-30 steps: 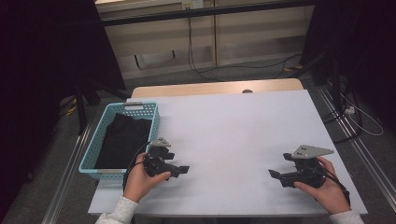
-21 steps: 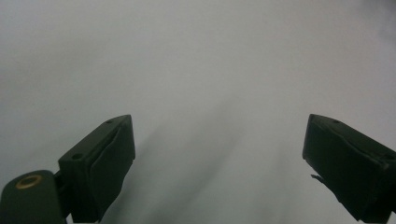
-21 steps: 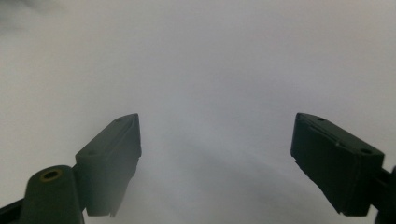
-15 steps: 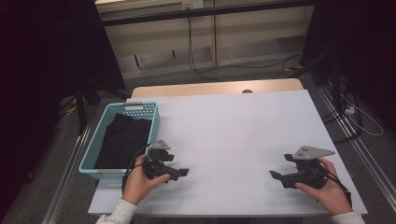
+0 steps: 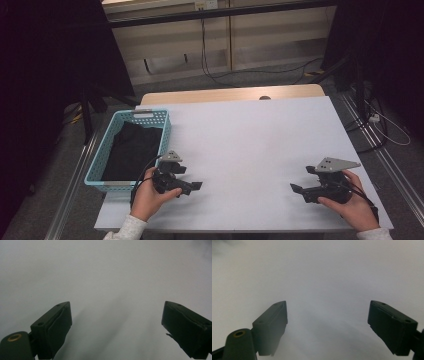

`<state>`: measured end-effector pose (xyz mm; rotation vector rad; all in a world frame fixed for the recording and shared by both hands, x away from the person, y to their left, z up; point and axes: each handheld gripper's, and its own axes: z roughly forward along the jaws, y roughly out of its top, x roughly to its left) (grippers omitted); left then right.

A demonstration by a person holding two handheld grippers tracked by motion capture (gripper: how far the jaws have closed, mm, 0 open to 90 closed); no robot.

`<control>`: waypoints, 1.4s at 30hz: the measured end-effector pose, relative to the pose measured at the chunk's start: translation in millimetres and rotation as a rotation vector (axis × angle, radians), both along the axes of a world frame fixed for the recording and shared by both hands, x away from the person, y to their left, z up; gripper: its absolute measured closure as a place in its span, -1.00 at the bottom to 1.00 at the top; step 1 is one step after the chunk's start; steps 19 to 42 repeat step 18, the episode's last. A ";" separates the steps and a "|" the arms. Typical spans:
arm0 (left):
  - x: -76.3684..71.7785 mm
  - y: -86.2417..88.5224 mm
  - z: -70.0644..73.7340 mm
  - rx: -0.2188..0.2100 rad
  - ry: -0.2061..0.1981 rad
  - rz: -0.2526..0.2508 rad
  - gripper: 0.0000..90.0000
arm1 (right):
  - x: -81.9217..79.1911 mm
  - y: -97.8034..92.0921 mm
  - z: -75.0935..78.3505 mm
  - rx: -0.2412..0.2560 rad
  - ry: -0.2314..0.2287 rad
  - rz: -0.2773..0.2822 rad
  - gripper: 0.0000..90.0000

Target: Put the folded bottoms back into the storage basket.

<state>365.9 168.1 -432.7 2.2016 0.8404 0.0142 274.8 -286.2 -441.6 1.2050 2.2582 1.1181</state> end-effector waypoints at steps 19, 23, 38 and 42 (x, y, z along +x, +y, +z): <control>0.4 -0.5 -0.9 -0.002 -0.002 0.003 -0.79 | 1.0 2.2 -5.0 -0.007 0.013 0.006 -0.65; 0.4 -0.5 -0.9 -0.002 -0.002 0.003 -0.79 | 1.0 2.2 -5.0 -0.007 0.013 0.006 -0.65; 0.4 -0.5 -0.9 -0.002 -0.002 0.003 -0.79 | 1.0 2.2 -5.0 -0.007 0.013 0.006 -0.65; 0.4 -0.5 -0.9 -0.002 -0.002 0.003 -0.79 | 1.0 2.2 -5.0 -0.007 0.013 0.006 -0.65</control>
